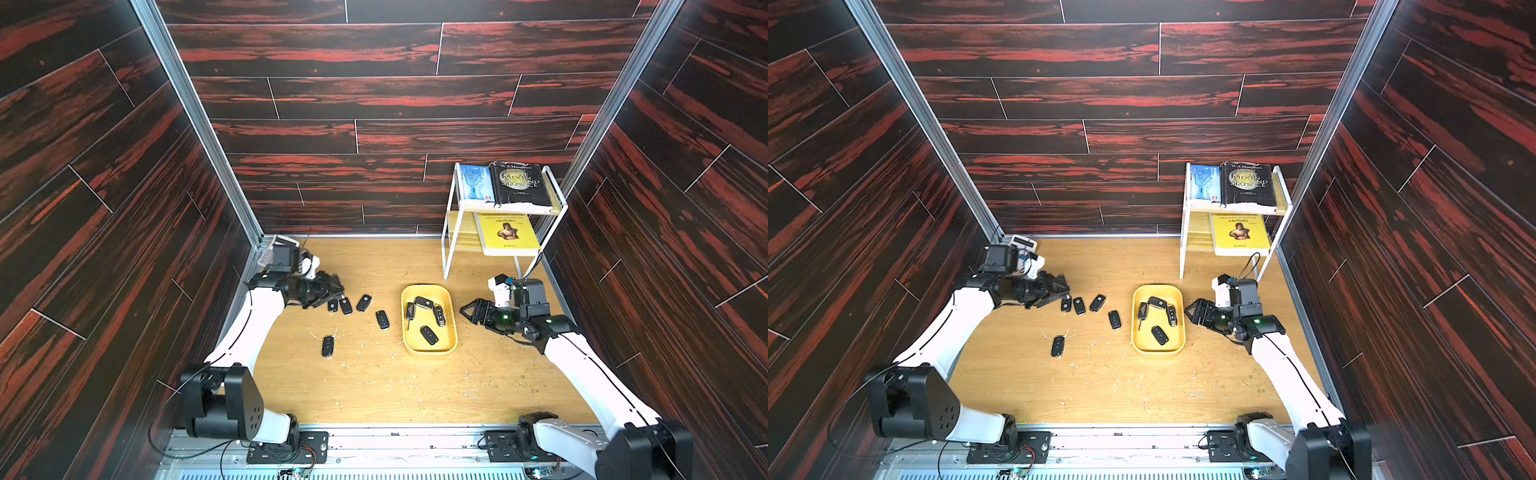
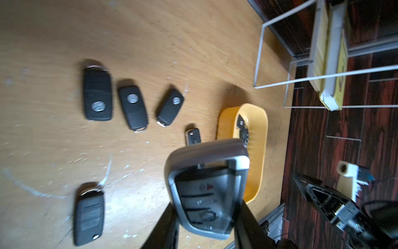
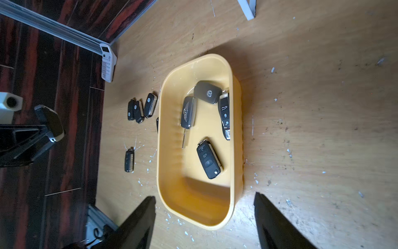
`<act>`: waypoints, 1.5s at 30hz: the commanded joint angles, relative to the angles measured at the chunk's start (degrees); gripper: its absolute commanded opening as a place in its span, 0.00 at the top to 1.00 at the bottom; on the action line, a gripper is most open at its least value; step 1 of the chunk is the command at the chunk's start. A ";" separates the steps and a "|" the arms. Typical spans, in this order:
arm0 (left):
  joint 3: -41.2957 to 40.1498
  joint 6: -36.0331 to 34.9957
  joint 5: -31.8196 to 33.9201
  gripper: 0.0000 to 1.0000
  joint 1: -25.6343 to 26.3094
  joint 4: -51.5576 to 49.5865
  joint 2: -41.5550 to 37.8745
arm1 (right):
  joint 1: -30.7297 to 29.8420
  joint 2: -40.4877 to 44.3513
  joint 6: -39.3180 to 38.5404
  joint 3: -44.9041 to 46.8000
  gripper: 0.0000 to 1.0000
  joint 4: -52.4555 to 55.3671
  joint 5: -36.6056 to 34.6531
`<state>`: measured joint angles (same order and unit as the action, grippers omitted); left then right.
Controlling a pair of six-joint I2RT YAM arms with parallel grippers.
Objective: Place the car key into the storage box
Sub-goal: Pick up the car key from the center of the board, then place the car key in the storage box.
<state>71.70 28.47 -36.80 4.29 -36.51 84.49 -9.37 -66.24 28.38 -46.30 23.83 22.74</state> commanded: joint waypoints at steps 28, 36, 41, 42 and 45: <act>23.00 -8.96 3.00 0.88 23.22 0.02 25.15 | 1.86 -19.90 1.15 -0.72 0.56 -9.95 7.30; 29.20 -6.82 5.80 0.88 26.79 -1.18 31.30 | 1.83 -23.12 1.41 0.05 0.62 -13.08 8.73; 32.13 -6.67 10.95 0.88 29.18 -4.98 35.29 | 1.77 -23.88 1.20 0.17 0.64 -13.92 9.87; 32.18 -6.59 11.66 0.88 29.40 -5.46 35.68 | 1.80 -23.96 1.11 0.16 0.65 -13.93 9.91; 32.22 -6.86 15.60 0.90 30.47 -6.62 36.18 | 1.80 -23.87 0.97 0.08 0.66 -13.90 10.22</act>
<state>102.28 21.85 -25.76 33.89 -40.12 120.90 -7.64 -89.36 29.91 -45.50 10.20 31.64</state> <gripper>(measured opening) 0.419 0.346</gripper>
